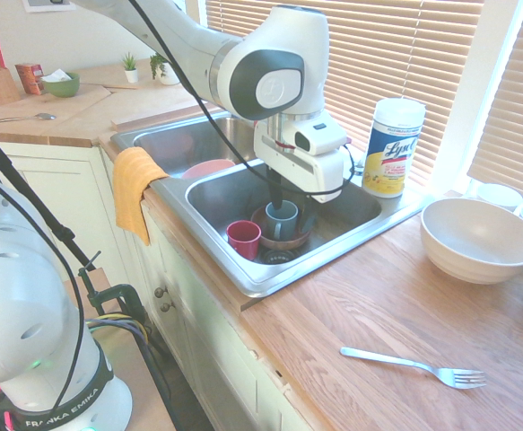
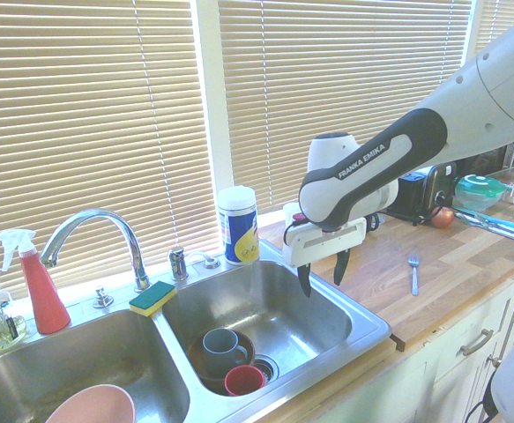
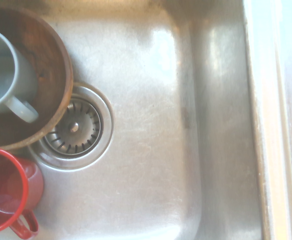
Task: Put the fork into the sink
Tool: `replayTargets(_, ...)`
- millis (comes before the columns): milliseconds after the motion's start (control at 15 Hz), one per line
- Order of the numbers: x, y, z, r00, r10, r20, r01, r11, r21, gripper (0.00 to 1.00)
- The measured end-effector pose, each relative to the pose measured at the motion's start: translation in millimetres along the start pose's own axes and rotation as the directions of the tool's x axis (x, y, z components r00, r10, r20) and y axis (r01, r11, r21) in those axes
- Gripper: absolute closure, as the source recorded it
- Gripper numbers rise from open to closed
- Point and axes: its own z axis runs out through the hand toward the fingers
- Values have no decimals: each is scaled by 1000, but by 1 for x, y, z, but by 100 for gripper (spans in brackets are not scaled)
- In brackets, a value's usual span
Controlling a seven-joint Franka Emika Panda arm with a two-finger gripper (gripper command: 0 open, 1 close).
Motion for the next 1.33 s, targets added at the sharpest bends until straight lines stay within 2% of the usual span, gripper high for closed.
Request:
replayTargets(200, 3, -1, -3, 1000, 23, -12, -23, 1000, 9, 0)
replayTargets(400, 38, 13, -21, 979, 193, -69, -192, 981, 25, 0)
replayTargets(533, 77, 48, -29, 944, 314, -97, -313, 949, 30, 0)
replayTargets(733, 125, 109, -21, 862, 490, -134, -491, 871, 24, 0)
replayTargets(1000, 152, 161, 13, 722, 686, -88, -690, 724, -14, 0)
replayTargets(1133, 163, 175, 30, 679, 732, -62, -734, 680, -10, 0)
replayTargets(1267, 172, 183, 46, 661, 748, -63, -750, 662, -13, 0)
replayTargets(1333, 176, 186, 50, 656, 752, -63, -754, 657, -19, 100)
